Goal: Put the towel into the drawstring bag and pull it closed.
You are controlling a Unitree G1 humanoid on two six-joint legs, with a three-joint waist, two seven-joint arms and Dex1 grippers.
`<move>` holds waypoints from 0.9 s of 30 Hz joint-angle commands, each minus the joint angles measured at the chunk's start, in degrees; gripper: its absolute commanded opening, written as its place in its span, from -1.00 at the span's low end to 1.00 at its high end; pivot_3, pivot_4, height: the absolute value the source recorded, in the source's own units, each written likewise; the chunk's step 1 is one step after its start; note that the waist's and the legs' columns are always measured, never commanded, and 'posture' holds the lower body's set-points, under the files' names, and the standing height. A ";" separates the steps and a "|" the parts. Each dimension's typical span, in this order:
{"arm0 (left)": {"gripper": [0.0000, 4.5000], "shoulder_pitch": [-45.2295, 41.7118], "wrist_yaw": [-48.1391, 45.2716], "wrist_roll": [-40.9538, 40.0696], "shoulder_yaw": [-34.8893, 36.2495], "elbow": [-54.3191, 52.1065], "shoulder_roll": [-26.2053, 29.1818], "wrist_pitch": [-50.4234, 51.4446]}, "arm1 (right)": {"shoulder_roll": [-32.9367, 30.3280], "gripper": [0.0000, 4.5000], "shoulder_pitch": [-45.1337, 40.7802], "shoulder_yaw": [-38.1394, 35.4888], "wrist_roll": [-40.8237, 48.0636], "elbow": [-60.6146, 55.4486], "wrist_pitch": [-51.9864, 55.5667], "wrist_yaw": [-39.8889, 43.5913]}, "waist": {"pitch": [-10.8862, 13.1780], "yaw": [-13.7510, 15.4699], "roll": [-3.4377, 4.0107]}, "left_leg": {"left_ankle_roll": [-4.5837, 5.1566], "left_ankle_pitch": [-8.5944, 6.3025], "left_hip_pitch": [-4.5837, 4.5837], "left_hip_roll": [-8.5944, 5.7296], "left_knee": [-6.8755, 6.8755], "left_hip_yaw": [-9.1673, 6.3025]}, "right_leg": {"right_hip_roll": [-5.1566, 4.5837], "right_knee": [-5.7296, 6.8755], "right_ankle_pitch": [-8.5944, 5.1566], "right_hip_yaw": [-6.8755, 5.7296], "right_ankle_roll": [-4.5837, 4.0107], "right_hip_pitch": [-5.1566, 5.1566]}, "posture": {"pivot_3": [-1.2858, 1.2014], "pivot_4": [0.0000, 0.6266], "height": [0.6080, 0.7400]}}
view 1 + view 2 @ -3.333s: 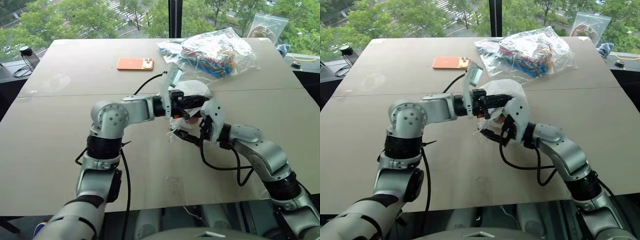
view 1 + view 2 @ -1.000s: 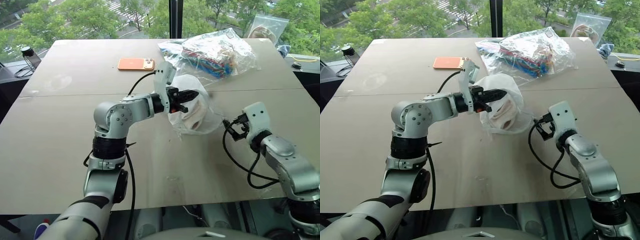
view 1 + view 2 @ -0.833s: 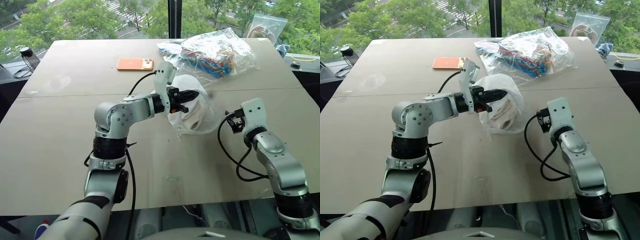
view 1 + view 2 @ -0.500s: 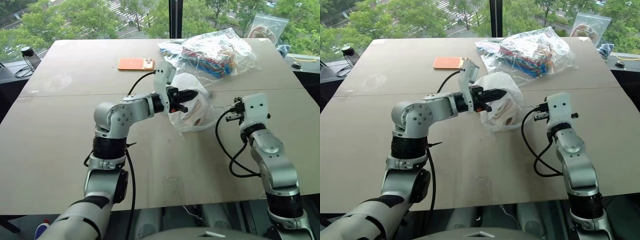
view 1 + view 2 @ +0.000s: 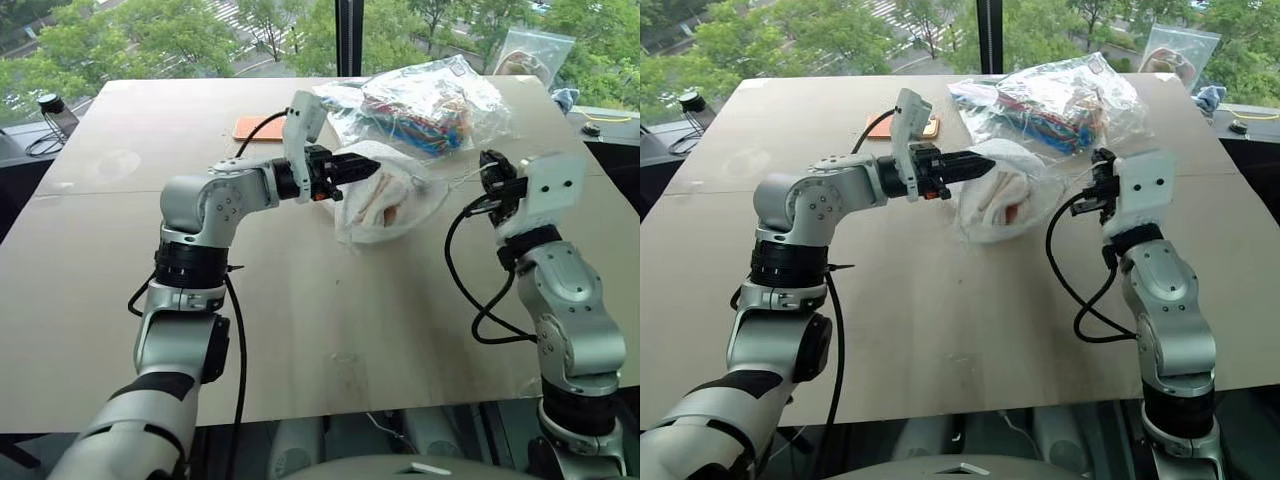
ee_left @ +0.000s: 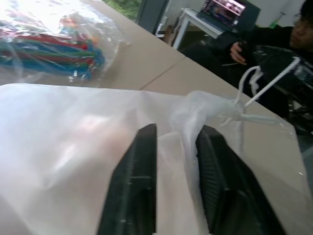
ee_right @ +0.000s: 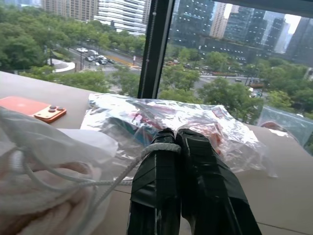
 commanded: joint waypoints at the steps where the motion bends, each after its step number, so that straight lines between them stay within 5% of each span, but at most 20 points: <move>1: 0.34 4.79 -5.80 -4.33 3.19 -3.52 5.10 4.21 | -0.74 -1.00 2.29 1.35 1.81 -3.50 1.32 2.41 | -0.01 -0.32 0.03 | 0.00 0.00 0.02 0.00 0.00 0.00 | 0.00 0.01 0.00 0.01 0.00 0.00 | 0.03 -0.52 1.00; 8: 0.41 23.04 -13.19 0.35 0.41 -11.92 14.46 -4.52 | -1.85 -1.00 5.31 2.37 1.74 -1.51 0.07 4.56 | -0.02 -0.09 0.07 | 0.00 0.00 0.11 0.07 -0.04 0.06 | 0.04 0.09 -0.03 0.07 -0.04 -0.03 | 0.03 -0.52 1.00; 17: 0.41 25.79 -1.53 9.96 -3.15 -14.33 2.17 -17.79 | -2.37 -1.00 3.61 1.21 1.87 0.71 -0.78 5.95 | -0.09 1.38 0.11 | 0.00 0.00 0.04 0.01 0.12 0.01 | -0.01 0.08 -0.01 -0.01 -0.02 0.03 | 0.03 -0.52 1.00; 27: 0.41 26.33 -2.17 17.06 -7.38 -11.89 -1.21 -27.37 | -2.33 -1.00 3.13 1.01 1.78 1.06 -0.85 5.98 | -0.11 1.12 0.14 | 0.01 0.00 0.05 0.02 0.10 0.04 | 0.02 0.08 -0.01 0.04 -0.02 0.02 | 0.03 -0.52 1.00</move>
